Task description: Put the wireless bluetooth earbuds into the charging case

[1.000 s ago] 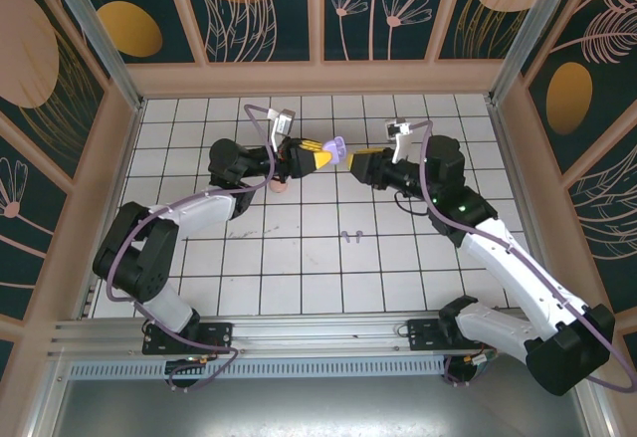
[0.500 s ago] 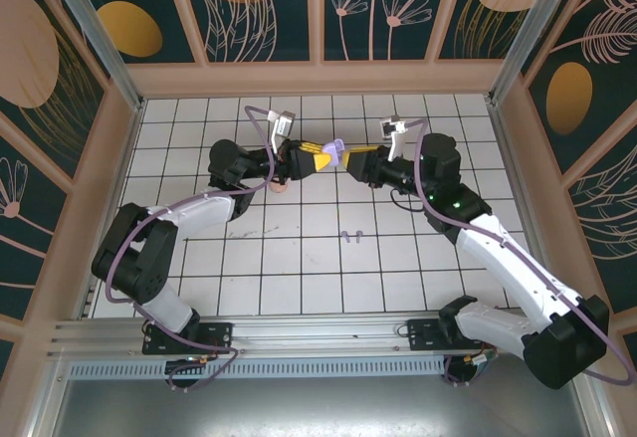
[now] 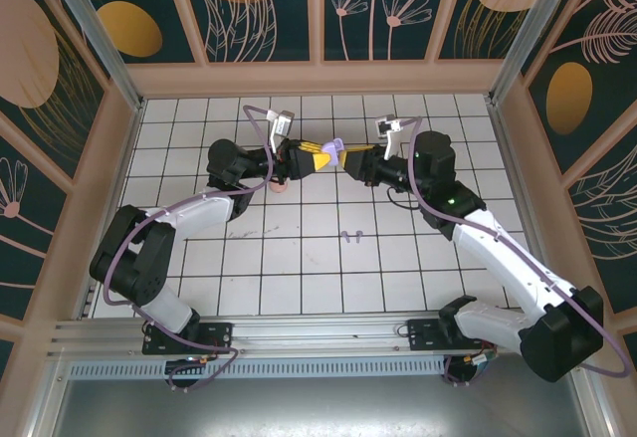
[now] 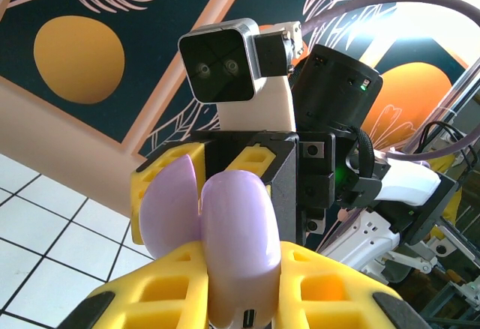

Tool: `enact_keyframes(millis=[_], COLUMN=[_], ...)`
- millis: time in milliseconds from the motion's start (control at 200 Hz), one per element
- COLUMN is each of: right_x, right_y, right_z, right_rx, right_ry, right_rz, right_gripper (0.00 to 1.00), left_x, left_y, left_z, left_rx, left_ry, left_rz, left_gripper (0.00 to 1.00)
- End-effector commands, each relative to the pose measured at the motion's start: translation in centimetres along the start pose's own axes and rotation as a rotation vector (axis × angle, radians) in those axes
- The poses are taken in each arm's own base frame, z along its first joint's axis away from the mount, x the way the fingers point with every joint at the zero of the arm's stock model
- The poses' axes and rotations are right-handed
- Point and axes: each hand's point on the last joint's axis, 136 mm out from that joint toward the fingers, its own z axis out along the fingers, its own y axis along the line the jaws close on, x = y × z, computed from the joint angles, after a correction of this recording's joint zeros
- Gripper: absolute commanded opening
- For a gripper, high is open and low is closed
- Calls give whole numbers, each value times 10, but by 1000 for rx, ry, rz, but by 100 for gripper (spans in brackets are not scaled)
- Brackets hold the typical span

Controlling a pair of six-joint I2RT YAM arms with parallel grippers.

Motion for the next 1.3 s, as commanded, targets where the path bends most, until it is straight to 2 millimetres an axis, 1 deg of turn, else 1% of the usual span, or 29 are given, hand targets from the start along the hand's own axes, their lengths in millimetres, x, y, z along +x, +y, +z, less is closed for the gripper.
enact_keyframes(millis=[0,85,220,425,536,596,686,761,811,851,911,991,1146,1186,1221,1236,1296], right_x=[-14,-15,-16,-16,-17,-18,-20,-22,-25,-28,-31,-35,-36,-35,-33,-32,-27], right_y=[7,8,9,12,11,10,5,-3,-10,-13,-18,-20,-27,-30,-32,-35,-41], right_z=[2,3,6,5,4,4,4,3,1,0,-3,-8,-14,-15,-15,-15,-15], right_rx=[-31,-39,-46,-56,-49,-41,-9,41,85,112,144,169,211,221,233,242,261], right_ry=[-31,-30,-25,-23,-27,-31,-38,-43,-49,-54,-54,-60,-37,-23,-7,2,37], right_rz=[-26,-26,-23,-30,-31,-33,-33,-37,-40,-46,-51,-65,-101,-116,-133,-141,-169], right_gripper=[28,26,19,0,0,0,0,0,0,0,0,0,0,0,0,0,0], left_x=[-3,-3,-1,1,0,0,-1,-3,-6,-8,-12,-15,-21,-21,-16,-24,-23], left_y=[-18,-18,-16,-12,-8,-1,17,32,38,42,44,45,39,36,38,33,34], left_z=[0,1,2,2,2,3,2,0,-2,-4,-6,-10,-17,-18,-21,-19,-20], left_rx=[38,39,37,30,18,-8,-91,-169,-212,-242,-273,-312,-364,-373,-394,-391,-420], left_ry=[2,3,4,4,0,-5,-23,-42,-58,-69,-83,-79,-54,-35,-8,-7,46], left_rz=[63,62,59,48,39,26,8,-5,-2,0,12,26,80,100,103,133,163], left_gripper=[0,0,0,0,0,0,21,41,50,56,60,66,69,70,71,71,72])
